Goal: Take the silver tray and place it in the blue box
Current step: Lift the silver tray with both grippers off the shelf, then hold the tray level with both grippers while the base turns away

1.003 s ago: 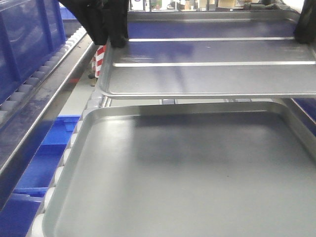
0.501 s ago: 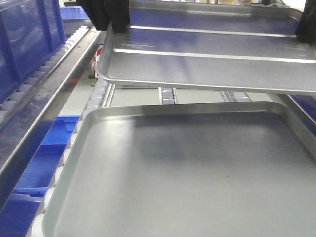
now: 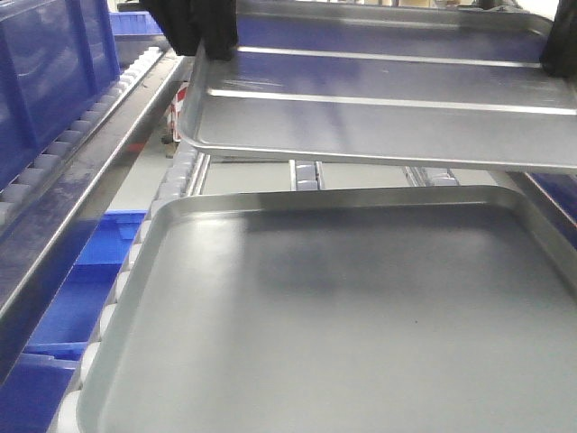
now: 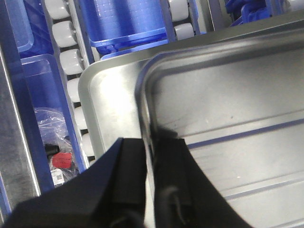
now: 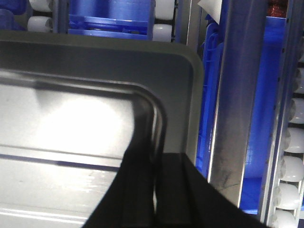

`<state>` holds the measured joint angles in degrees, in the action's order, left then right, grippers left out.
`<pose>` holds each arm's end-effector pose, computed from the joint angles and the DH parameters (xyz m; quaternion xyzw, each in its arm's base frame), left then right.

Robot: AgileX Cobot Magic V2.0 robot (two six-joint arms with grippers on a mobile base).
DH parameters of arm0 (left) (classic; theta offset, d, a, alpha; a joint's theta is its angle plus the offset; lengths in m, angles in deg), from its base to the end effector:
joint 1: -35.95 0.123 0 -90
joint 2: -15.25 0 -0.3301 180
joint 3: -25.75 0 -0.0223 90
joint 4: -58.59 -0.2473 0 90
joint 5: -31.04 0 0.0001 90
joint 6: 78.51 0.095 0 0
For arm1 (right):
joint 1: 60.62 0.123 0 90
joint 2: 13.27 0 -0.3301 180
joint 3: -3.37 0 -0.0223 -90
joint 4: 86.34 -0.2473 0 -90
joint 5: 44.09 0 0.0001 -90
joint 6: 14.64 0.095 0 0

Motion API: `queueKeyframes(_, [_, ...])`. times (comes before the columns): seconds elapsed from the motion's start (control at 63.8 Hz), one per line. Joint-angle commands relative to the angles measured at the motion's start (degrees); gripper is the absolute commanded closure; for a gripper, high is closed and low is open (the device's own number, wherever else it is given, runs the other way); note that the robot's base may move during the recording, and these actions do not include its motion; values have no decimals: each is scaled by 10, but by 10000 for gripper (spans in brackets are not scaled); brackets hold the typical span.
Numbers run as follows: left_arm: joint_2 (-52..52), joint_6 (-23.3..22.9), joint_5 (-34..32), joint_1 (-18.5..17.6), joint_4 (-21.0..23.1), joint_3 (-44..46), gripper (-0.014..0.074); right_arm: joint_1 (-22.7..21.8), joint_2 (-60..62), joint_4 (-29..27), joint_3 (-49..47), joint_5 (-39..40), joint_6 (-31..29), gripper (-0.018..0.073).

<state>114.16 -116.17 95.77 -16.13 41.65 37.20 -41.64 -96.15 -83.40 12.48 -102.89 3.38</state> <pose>0.2295 -0.2538 0.4020 0.1493 0.9489 -0.0654 0.2703 0.2409 0.0784 0.3814 -0.0154 0.9673 0.0567 0.2468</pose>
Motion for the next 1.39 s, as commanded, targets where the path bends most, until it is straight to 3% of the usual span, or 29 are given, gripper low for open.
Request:
queueKeyframes(0.0, [-23,0,-34,-7,-7,22,587,0,21,0,-21,20,-9,503])
queueKeyframes(1.379, [-23,0,-34,-7,-5,22,587,0,21,0,-21,20,-9,503])
